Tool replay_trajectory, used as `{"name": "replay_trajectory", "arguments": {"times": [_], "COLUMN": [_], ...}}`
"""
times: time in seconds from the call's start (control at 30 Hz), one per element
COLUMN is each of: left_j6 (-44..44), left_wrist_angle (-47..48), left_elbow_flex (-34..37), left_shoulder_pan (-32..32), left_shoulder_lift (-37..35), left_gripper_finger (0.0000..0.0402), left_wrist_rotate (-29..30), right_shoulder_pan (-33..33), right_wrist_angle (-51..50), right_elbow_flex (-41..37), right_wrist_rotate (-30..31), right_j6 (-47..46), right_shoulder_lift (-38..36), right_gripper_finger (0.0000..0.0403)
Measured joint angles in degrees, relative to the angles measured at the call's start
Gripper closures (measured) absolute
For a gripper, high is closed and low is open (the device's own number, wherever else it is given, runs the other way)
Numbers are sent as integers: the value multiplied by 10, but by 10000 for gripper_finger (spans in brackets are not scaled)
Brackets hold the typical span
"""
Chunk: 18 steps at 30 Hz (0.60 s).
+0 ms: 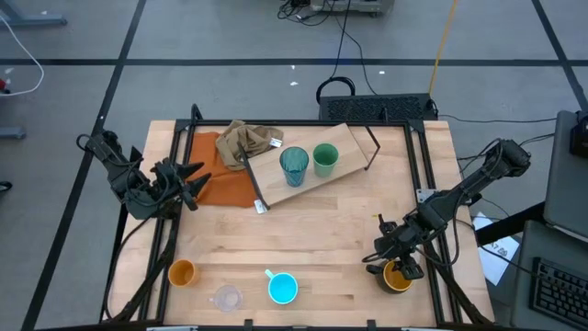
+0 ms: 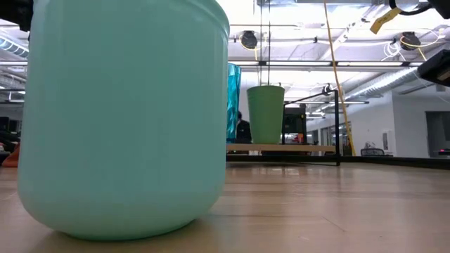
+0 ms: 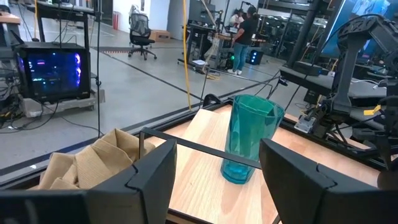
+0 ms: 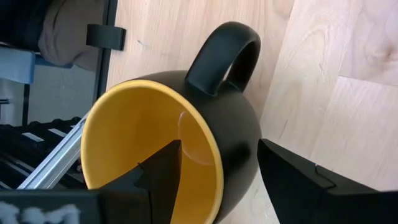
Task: Stack small to large cups/mugs on shelf
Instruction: Put the black mug on the shelf
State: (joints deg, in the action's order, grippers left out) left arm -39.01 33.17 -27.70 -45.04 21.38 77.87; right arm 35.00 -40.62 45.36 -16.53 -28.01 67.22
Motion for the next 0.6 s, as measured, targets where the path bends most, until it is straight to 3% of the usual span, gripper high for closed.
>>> {"name": "replay_trajectory", "arguments": {"times": [0.3, 0.6], "left_j6": [10, 10], "left_wrist_angle": [0, 0], "left_elbow_flex": [0, 0], "left_shoulder_pan": [0, 0], "left_shoulder_lift": [0, 0], "left_gripper_finger": [172, 172], "left_wrist_rotate": [0, -3], "right_shoulder_pan": [0, 0], "right_wrist_angle": [0, -2], "right_elbow_flex": [0, 0], "right_wrist_rotate": [0, 2], "right_j6": [0, 1], "right_shoulder_lift": [0, 0], "right_gripper_finger": [210, 261]}}
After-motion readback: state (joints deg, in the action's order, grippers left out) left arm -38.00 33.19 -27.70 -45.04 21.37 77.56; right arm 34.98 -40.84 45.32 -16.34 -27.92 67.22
